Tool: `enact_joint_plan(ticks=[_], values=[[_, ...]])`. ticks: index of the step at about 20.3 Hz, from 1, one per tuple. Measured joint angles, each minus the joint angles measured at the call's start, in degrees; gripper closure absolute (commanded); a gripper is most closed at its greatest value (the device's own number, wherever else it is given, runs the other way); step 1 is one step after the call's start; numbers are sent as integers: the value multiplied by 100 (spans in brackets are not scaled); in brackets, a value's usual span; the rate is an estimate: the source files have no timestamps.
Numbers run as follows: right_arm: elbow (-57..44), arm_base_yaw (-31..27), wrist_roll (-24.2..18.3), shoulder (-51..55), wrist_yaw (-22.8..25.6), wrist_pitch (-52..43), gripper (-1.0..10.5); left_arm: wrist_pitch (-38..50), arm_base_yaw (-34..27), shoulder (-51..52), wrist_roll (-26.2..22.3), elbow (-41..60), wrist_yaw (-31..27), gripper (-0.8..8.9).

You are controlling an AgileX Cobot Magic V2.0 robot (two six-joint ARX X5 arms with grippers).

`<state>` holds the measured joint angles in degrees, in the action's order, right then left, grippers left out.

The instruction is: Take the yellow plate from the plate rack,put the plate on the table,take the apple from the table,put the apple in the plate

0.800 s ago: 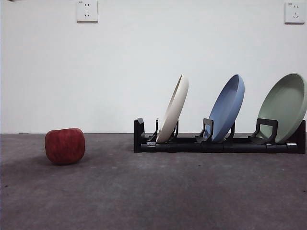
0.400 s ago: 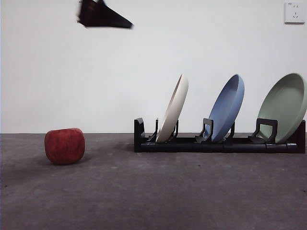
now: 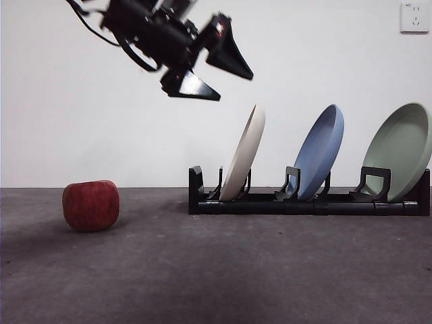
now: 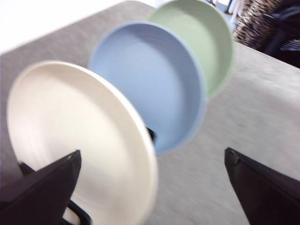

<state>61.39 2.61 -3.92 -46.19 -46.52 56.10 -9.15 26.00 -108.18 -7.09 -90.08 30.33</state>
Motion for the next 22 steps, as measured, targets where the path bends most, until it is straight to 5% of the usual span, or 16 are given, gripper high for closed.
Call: enact_joint_plan(ticks=[11,17,22], values=[[0,0,-2,-57,-2,7,406,802,328,-951,-35,-2,-931,255],[2,0,-20,-90,-2,85,407,813,365,-1045,-39,-2,-990,637],[2,0,-20,-92,-2,107,408,798,391,-1045,-37,-2,-828,796]])
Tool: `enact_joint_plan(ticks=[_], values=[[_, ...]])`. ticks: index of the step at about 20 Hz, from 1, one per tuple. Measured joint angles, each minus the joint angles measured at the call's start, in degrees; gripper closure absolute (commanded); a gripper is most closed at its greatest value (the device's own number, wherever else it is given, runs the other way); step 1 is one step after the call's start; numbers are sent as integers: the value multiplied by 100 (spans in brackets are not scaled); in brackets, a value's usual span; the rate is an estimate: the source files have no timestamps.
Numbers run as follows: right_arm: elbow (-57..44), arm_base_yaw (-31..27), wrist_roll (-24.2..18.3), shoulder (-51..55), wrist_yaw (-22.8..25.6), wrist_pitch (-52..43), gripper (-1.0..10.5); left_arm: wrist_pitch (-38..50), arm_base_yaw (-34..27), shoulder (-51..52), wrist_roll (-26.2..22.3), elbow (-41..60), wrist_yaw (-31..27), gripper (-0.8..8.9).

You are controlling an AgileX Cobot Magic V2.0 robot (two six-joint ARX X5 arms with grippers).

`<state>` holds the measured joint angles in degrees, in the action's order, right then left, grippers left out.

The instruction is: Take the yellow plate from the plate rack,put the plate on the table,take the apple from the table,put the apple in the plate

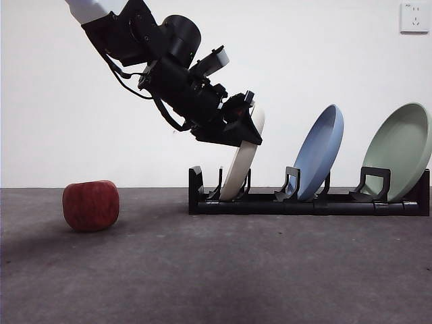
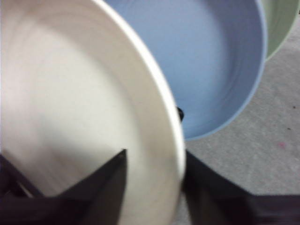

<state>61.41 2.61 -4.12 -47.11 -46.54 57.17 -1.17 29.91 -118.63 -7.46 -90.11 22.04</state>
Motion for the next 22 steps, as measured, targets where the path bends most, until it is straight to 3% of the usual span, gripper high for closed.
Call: enact_joint_plan(ticks=[5,10,18,22], values=[[0,0,-4,0,0,0,410,-20,-2,9,74,-2,380,822],[-2,0,-26,-2,0,0,410,-184,-15,160,179,-2,350,822],[0,0,-42,-2,0,0,410,-326,15,1185,560,-2,514,822],[0,0,-42,-2,0,2,410,-1082,17,1749,588,-2,511,821]])
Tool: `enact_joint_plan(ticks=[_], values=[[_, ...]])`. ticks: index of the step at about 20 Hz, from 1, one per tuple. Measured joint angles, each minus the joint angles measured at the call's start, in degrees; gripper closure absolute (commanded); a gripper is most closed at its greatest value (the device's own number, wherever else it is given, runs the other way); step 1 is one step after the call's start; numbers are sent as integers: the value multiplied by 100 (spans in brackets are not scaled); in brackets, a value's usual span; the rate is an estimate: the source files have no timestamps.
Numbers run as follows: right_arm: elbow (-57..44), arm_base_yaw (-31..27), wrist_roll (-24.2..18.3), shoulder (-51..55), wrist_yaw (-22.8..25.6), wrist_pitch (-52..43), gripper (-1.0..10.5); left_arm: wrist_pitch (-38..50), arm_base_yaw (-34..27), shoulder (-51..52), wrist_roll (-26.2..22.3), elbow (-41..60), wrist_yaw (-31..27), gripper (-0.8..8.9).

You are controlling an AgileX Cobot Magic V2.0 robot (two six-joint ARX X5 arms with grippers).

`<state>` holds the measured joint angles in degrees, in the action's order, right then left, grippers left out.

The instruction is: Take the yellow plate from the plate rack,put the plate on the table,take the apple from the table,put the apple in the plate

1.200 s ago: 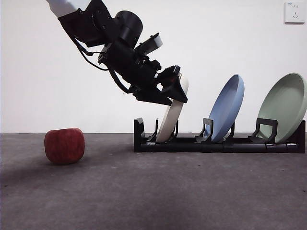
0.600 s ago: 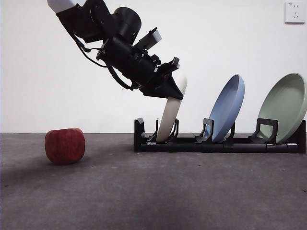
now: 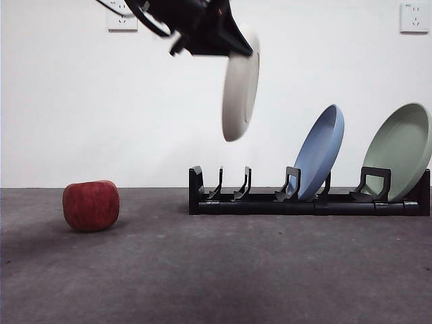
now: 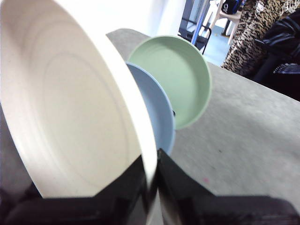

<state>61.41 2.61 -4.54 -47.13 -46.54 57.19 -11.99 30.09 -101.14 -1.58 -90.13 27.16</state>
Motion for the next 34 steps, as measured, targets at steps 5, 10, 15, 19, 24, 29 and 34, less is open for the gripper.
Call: enact_joint_plan(ticks=[5,10,15,19,24,29,34], values=[[-2,0,0,0,0,0,410,-2146,326,1239,-994,0,-763,820],[-2,0,0,0,-2,-2,410,-4236,1458,1899,-1932,0,-2428,819],[0,0,0,0,-2,-2,410,-4940,2747,1462,-2090,44,-3821,819],[-2,0,0,0,-2,0,410,-4983,3187,732,-2092,507,-4474,819],[0,0,0,0,-2,2,410,-4448,3552,225,-1888,1163,-4776,819],[-2,0,0,0,-4,0,410,-3591,3650,140,-1582,1934,-5049,819],[-2,0,0,0,-2,-4,410,-2979,3681,140,-1419,2516,-5086,820]])
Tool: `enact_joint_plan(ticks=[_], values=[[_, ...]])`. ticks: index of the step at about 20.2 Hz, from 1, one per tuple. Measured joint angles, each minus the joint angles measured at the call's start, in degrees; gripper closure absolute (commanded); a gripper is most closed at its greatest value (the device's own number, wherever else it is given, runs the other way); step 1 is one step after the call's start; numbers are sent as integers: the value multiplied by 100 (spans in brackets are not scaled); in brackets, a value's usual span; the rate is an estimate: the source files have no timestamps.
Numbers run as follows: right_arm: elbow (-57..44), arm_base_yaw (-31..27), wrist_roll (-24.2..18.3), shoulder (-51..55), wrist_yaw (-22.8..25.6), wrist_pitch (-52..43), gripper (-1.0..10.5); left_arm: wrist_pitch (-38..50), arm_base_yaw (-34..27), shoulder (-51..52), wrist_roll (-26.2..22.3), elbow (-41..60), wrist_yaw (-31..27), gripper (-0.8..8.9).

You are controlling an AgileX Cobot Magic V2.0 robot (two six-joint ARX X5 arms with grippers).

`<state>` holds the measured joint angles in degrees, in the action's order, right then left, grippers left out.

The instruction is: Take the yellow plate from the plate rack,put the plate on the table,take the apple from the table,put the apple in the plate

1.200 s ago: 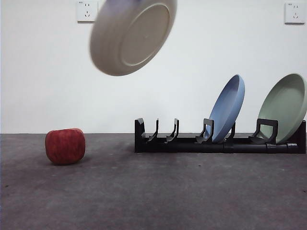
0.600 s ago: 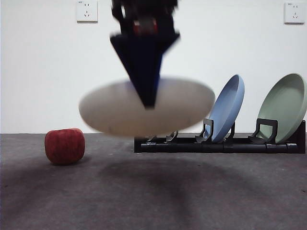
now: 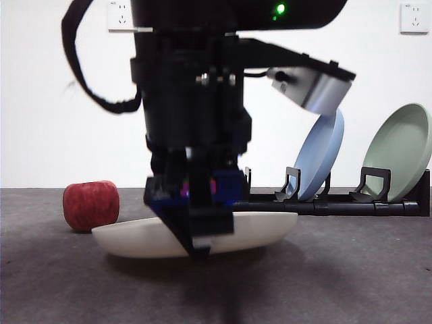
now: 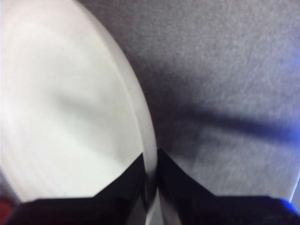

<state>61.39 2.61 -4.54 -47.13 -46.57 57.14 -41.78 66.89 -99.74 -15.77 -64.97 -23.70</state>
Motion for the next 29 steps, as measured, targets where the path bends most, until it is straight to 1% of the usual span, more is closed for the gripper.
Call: enact_joint_plan(ticks=[3,6,9,10,11,12,13,18,22,24,27,29], values=[[0,0,0,0,0,0,410,240,20,0,199,85,77,820],[2,0,0,0,-2,0,410,275,20,0,328,85,433,820],[2,0,0,0,-2,2,410,291,20,0,367,85,645,803],[2,0,0,0,0,2,410,295,20,0,393,85,656,744],[2,0,0,0,-2,4,410,308,20,0,439,85,713,637],[0,0,0,0,-2,4,410,299,20,0,505,87,953,543],[2,0,0,0,-2,4,410,289,35,-2,544,98,1056,501],[2,0,0,0,-20,7,410,328,42,-2,732,72,1078,498],[2,0,0,0,-22,7,410,-76,-4,101,986,-385,1078,498],[2,0,0,0,-22,4,410,-203,-94,520,1128,-546,1080,498],[2,0,2,-15,-24,-17,410,-251,-409,1556,1486,-638,1040,499],[0,72,9,-81,-48,-142,410,-372,-750,2350,1836,-638,820,501]])
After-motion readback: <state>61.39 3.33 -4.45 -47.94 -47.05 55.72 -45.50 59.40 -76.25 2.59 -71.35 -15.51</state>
